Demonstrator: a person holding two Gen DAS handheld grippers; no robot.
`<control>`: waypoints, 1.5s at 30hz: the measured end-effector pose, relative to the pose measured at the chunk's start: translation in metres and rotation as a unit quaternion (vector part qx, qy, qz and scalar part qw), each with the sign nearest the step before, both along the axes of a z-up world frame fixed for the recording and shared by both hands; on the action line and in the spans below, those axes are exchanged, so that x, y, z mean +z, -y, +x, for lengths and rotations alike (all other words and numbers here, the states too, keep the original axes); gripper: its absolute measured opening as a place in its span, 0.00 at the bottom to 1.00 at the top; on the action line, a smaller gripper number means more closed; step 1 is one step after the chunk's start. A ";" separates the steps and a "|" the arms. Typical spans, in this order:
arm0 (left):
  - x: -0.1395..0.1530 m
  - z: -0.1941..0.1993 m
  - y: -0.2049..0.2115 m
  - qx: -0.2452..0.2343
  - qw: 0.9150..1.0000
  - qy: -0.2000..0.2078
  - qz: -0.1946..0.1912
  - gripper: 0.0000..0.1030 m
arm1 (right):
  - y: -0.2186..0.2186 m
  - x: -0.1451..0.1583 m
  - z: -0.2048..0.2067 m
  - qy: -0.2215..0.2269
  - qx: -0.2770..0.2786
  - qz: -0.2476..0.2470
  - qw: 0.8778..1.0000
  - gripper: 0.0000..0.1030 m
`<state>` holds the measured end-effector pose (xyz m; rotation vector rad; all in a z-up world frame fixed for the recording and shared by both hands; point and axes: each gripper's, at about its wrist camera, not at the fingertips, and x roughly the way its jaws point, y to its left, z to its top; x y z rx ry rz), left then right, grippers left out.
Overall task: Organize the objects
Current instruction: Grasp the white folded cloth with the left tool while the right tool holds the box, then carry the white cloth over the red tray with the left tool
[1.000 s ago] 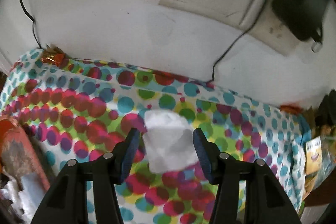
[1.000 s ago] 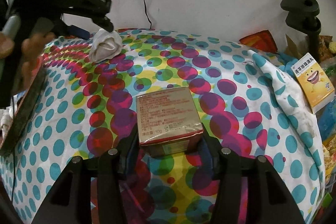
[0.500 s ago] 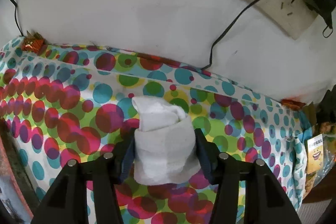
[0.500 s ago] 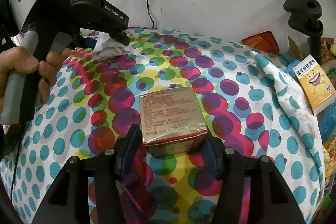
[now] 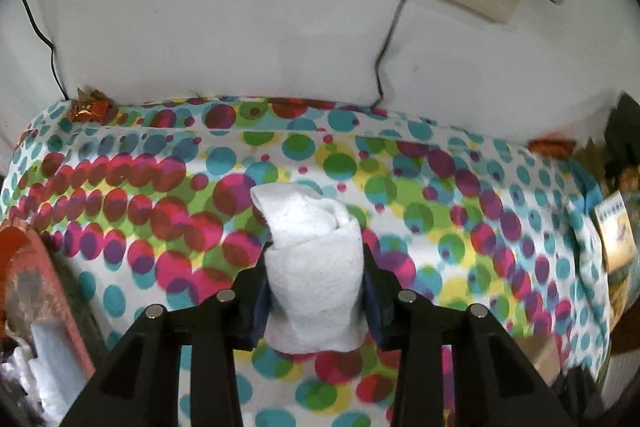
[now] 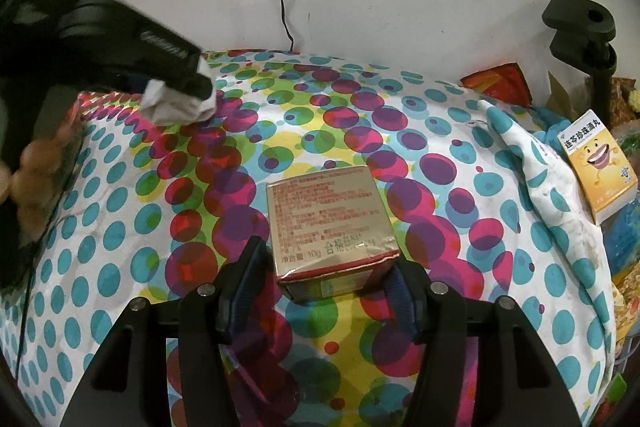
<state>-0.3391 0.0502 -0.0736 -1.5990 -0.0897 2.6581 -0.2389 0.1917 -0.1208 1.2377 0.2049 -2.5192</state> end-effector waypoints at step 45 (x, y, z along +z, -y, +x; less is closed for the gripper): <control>0.047 0.225 0.164 0.115 0.991 -0.027 -0.062 0.38 | 0.003 0.003 -0.003 -0.001 -0.003 0.007 1.000 0.55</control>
